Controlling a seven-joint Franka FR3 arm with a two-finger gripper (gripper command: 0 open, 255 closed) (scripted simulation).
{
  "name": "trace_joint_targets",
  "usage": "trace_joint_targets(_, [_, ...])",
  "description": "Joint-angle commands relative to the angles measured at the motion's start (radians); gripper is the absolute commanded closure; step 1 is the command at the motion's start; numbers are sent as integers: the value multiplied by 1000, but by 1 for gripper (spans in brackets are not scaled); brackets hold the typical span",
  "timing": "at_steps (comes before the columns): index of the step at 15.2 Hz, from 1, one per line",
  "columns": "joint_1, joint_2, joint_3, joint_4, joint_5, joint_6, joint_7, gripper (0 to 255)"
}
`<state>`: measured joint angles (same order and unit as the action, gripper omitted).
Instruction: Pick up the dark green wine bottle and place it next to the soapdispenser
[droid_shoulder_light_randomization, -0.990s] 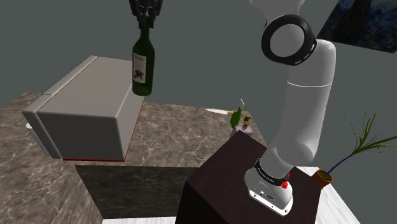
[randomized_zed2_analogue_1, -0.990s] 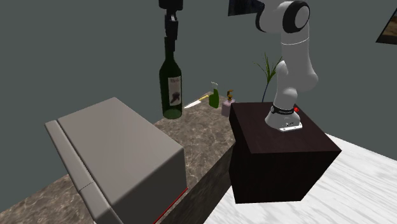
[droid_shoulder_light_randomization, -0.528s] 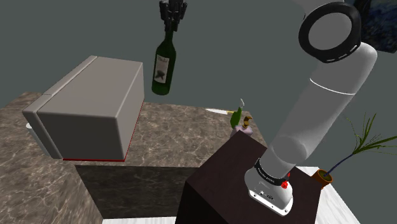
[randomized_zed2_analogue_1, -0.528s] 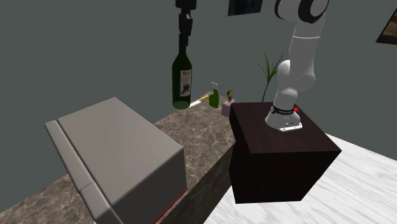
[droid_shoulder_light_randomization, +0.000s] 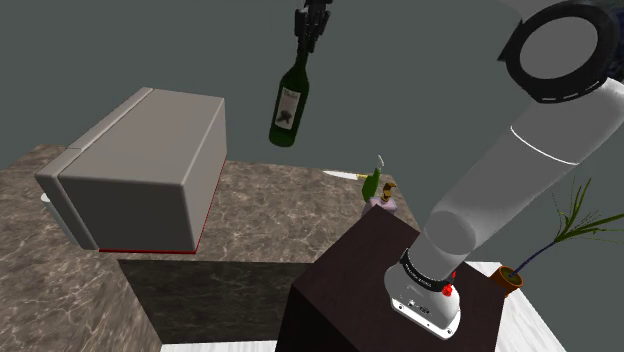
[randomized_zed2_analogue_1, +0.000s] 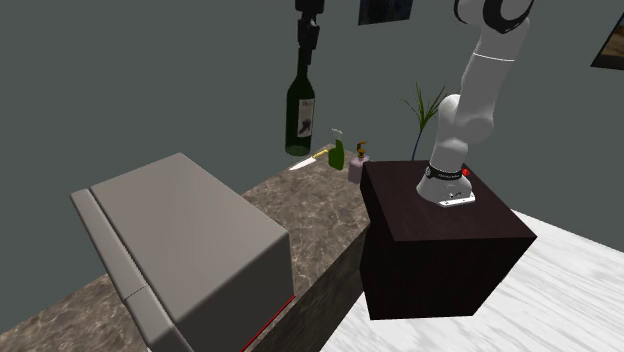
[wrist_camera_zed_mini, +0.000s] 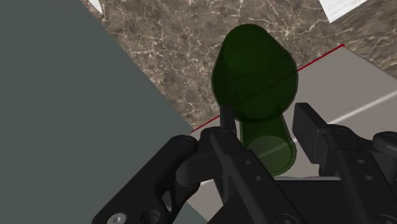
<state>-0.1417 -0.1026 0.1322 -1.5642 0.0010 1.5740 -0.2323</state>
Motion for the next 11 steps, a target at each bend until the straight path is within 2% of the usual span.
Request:
trace_joint_targets(1, [-23,-42,-30,-46,8,5,-55,255])
trace_joint_targets(11, [-115,-155,-181,-164,8,7,-296,255])
